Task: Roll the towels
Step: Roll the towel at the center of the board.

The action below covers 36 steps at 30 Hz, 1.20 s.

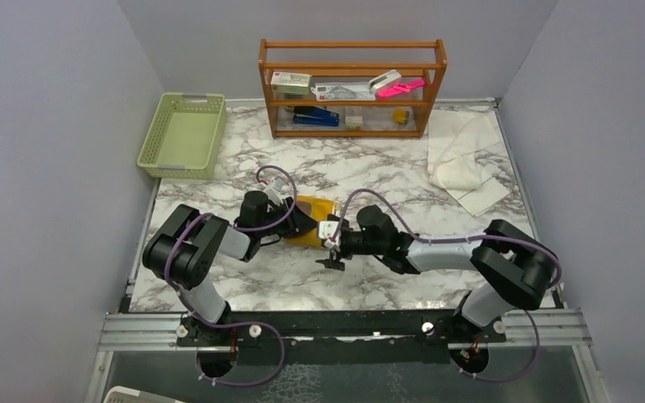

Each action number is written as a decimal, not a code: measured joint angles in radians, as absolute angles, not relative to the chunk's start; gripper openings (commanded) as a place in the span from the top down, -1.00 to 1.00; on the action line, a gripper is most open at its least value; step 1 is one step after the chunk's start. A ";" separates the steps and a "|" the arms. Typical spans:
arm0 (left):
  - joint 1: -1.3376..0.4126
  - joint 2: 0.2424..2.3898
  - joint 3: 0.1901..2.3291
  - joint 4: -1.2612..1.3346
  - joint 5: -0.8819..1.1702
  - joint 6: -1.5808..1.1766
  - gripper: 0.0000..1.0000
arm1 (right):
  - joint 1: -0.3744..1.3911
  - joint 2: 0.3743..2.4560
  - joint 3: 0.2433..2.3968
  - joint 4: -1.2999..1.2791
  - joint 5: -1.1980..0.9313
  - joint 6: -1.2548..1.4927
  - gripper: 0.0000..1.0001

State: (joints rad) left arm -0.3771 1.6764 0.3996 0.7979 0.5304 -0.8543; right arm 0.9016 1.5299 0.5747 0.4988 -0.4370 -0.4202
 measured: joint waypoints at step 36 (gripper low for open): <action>-0.255 1.441 0.472 0.404 0.460 -0.798 0.18 | 0.868 1.769 0.881 0.234 -0.332 -0.318 0.99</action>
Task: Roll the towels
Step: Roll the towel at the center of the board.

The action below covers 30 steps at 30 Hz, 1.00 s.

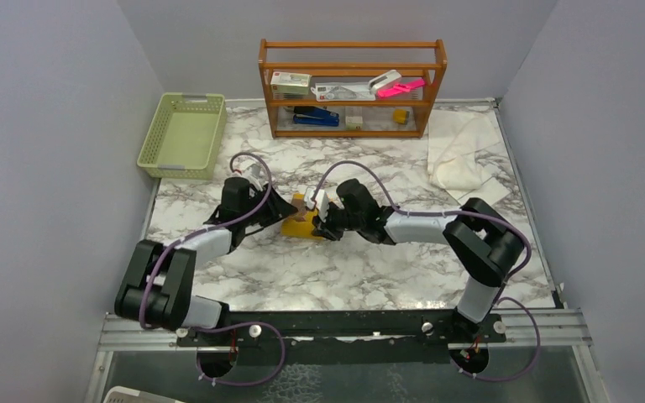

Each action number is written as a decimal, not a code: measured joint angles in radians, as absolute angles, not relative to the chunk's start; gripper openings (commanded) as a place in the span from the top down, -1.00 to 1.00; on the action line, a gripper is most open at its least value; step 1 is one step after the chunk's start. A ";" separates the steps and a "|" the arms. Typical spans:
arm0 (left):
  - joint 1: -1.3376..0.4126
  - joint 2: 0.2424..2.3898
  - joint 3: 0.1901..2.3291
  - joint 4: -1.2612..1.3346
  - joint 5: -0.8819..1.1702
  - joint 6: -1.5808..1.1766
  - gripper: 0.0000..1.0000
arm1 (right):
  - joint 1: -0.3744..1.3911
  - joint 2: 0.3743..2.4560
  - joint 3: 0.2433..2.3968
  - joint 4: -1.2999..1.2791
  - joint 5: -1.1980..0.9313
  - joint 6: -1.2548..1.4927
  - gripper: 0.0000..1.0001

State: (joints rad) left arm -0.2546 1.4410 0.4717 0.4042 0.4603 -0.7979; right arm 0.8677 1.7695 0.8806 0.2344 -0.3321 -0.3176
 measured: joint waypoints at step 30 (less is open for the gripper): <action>-0.329 1.423 0.471 0.341 0.409 -0.774 0.16 | 0.529 2.130 1.188 0.043 -1.001 0.443 0.98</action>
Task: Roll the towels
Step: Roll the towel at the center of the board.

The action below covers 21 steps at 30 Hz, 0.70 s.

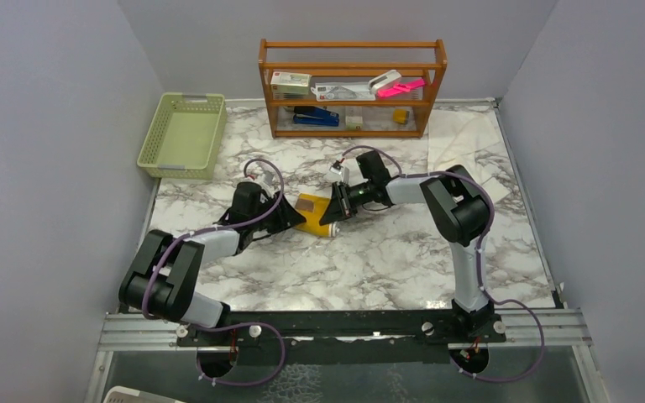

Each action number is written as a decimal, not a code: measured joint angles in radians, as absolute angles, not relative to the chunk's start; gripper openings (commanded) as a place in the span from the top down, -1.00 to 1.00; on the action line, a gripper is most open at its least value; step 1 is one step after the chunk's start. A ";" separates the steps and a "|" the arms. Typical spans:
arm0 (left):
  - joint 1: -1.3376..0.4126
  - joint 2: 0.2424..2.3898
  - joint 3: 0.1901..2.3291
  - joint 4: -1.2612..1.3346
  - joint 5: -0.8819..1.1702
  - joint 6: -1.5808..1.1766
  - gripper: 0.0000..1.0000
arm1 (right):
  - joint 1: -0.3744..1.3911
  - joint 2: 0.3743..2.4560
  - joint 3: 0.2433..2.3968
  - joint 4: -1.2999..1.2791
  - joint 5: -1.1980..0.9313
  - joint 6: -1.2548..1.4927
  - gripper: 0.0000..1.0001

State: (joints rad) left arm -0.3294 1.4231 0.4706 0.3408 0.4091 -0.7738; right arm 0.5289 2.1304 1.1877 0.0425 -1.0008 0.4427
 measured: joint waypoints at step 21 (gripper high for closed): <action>-0.343 1.394 0.578 0.395 0.603 -0.955 0.21 | 0.509 2.160 1.203 0.023 -1.042 0.483 0.98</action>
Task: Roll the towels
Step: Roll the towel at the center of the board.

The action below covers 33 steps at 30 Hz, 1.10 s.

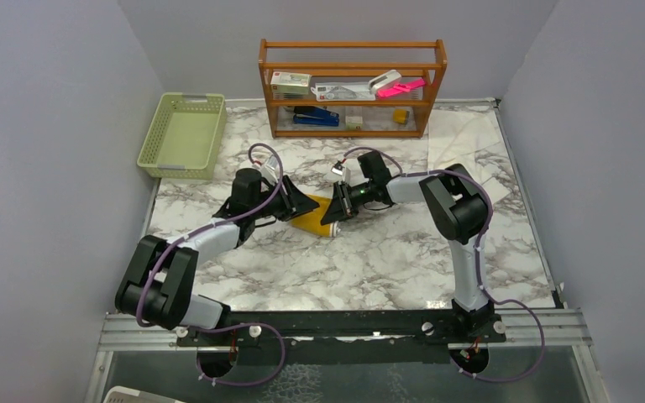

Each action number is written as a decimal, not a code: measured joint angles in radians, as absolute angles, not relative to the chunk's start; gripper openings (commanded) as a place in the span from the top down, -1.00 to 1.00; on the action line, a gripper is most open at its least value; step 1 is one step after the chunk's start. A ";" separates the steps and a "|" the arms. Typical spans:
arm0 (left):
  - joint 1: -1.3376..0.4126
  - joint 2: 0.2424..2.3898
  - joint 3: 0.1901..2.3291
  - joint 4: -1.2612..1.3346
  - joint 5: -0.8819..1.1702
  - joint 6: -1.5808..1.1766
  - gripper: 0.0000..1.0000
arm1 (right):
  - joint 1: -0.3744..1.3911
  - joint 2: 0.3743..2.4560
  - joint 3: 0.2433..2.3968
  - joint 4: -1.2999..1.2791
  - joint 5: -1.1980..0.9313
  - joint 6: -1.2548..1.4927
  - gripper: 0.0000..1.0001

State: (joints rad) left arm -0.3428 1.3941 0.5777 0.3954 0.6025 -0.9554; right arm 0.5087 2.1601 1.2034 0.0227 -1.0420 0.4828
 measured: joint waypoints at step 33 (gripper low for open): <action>-0.400 1.816 0.615 0.739 0.551 -0.841 0.33 | 0.525 1.518 0.685 0.356 -0.472 0.247 -1.00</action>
State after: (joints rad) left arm -0.3996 1.8164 0.6147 0.7395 0.5514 -0.8406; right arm 0.5255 1.5185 0.6853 0.3561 -0.4725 0.2474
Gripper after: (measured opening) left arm 0.333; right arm 0.654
